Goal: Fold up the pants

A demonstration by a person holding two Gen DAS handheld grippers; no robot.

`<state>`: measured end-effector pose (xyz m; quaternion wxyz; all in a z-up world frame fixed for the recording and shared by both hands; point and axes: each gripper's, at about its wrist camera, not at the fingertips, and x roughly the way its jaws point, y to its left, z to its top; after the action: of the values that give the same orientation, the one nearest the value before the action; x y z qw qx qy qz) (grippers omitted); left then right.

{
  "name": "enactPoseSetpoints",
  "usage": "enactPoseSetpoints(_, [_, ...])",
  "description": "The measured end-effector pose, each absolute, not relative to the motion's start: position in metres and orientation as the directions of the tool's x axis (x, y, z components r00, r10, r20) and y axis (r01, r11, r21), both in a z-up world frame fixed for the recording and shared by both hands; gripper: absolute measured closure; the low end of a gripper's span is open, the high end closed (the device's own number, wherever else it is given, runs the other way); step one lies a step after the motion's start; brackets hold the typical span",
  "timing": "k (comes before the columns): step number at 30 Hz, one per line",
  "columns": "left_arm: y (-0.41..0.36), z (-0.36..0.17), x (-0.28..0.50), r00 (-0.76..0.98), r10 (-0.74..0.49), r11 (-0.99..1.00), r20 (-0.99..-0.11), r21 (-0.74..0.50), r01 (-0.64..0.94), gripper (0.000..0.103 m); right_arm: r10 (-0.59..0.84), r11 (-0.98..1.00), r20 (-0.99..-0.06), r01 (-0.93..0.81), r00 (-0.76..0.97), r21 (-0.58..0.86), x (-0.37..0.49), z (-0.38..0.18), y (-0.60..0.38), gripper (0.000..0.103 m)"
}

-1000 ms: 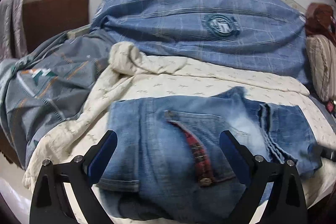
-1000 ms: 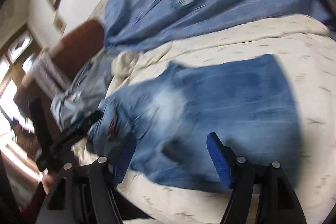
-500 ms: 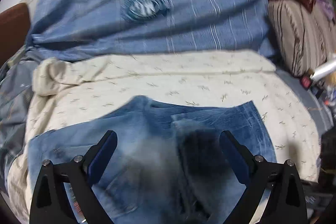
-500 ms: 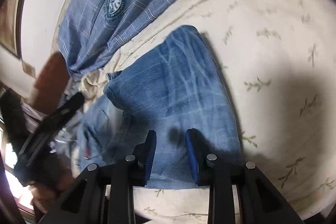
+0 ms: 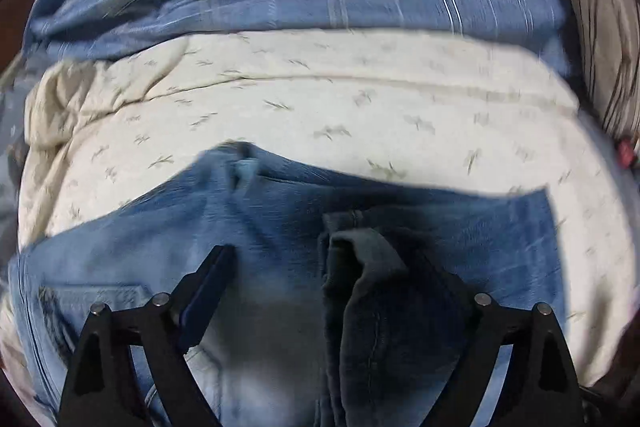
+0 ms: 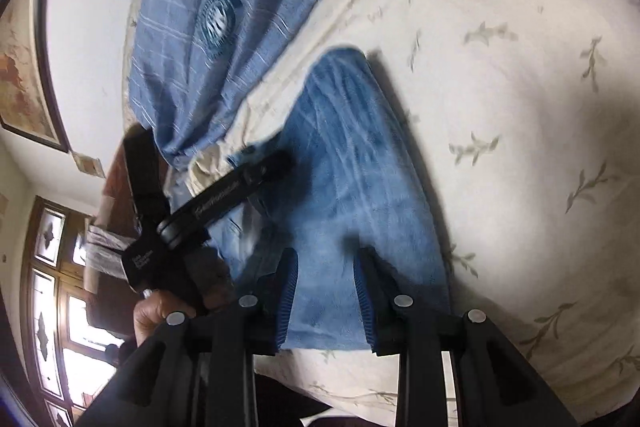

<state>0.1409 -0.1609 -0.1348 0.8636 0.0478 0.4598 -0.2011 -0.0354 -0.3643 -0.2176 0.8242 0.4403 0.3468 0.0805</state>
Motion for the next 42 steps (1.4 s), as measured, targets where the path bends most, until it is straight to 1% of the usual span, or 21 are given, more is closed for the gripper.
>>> enactPoseSetpoints(2, [-0.142, -0.123, 0.135, 0.506, -0.352, 0.911, -0.787, -0.164, 0.378, 0.012, 0.413, 0.611, -0.472, 0.148, 0.779, 0.778, -0.039, -0.208, -0.364, 0.068])
enactPoseSetpoints(5, [-0.126, -0.120, 0.119, 0.494, -0.346, 0.905, -0.798, -0.145, 0.400, 0.012, 0.364, 0.646, -0.452, 0.129, 0.814, 0.753, -0.034, -0.193, -0.357, 0.068])
enactPoseSetpoints(8, [-0.111, -0.130, 0.102, 0.468, -0.367, 0.891, -0.804, -0.159, 0.426, 0.012, 0.329, 0.686, -0.451, 0.118, 0.830, 0.718, -0.022, -0.178, -0.347, 0.068])
enactPoseSetpoints(11, [-0.110, -0.150, 0.088, 0.437, -0.323, 0.892, -0.840, -0.116, 0.436, 0.012, 0.291, 0.727, -0.467, 0.125, 0.835, 0.676, -0.002, -0.164, -0.339, 0.068])
enactPoseSetpoints(13, [-0.109, -0.157, 0.081, 0.457, -0.297, 0.891, -0.839, -0.072, 0.448, 0.012, 0.281, 0.730, -0.468, 0.131, 0.838, 0.671, 0.016, -0.161, -0.340, 0.068])
enactPoseSetpoints(15, [-0.110, -0.159, 0.074, 0.483, -0.289, 0.884, -0.826, -0.037, 0.465, 0.012, 0.269, 0.733, -0.495, 0.159, 0.826, 0.662, 0.037, -0.164, -0.344, 0.068])
enactPoseSetpoints(17, [-0.108, -0.161, 0.072, 0.487, -0.289, 0.887, -0.824, -0.039, 0.460, 0.012, 0.272, 0.726, -0.569, 0.222, 0.776, 0.650, 0.066, -0.181, -0.351, 0.068])
enactPoseSetpoints(19, [-0.109, -0.161, 0.071, 0.489, -0.285, 0.885, -0.824, -0.030, 0.465, 0.012, 0.294, 0.707, -0.619, 0.271, 0.728, 0.653, 0.087, -0.200, -0.359, 0.070])
enactPoseSetpoints(23, [-0.097, -0.157, 0.061, 0.469, -0.319, 0.881, -0.824, -0.075, 0.468, 0.012, 0.318, 0.677, -0.544, 0.216, 0.777, 0.704, 0.086, -0.189, -0.360, 0.068])
enactPoseSetpoints(25, [-0.089, -0.152, 0.057, 0.469, -0.343, 0.879, -0.814, -0.101, 0.467, 0.012, 0.364, 0.688, -0.483, 0.119, 0.797, 0.716, 0.082, -0.178, -0.348, 0.068])
enactPoseSetpoints(27, [-0.074, -0.144, 0.047, 0.496, -0.354, 0.881, -0.792, -0.106, 0.461, 0.012, 0.391, 0.734, -0.482, 0.050, 0.784, 0.677, 0.082, -0.171, -0.328, 0.068])
enactPoseSetpoints(30, [-0.046, -0.136, 0.031, 0.581, -0.298, 0.908, -0.757, -0.037, 0.418, 0.012, 0.440, 0.773, -0.507, -0.025, 0.742, 0.634, 0.085, -0.170, -0.293, 0.068])
enactPoseSetpoints(32, [-0.023, -0.133, 0.025, 0.621, -0.254, 0.930, -0.742, -0.011, 0.367, 0.012, 0.437, 0.799, -0.543, -0.033, 0.717, 0.600, 0.094, -0.177, -0.273, 0.068])
enactPoseSetpoints(35, [0.011, -0.134, 0.027, 0.625, -0.216, 0.959, -0.750, -0.044, 0.279, 0.012, 0.464, 0.797, -0.604, -0.006, 0.648, 0.605, 0.119, -0.203, -0.255, 0.068])
enactPoseSetpoints(36, [0.021, -0.133, 0.029, 0.621, -0.204, 0.966, -0.757, -0.053, 0.252, 0.012, 0.459, 0.797, -0.610, 0.004, 0.646, 0.604, 0.125, -0.210, -0.251, 0.069])
enactPoseSetpoints(39, [0.054, -0.131, 0.028, 0.623, -0.168, 0.983, -0.764, -0.081, 0.166, 0.012, 0.490, 0.768, -0.568, -0.020, 0.662, 0.640, 0.128, -0.211, -0.246, 0.069])
enactPoseSetpoints(42, [0.082, -0.122, 0.025, 0.644, -0.133, 0.991, -0.753, -0.093, 0.096, 0.012, 0.518, 0.768, -0.528, -0.094, 0.673, 0.633, 0.118, -0.199, -0.236, 0.068])
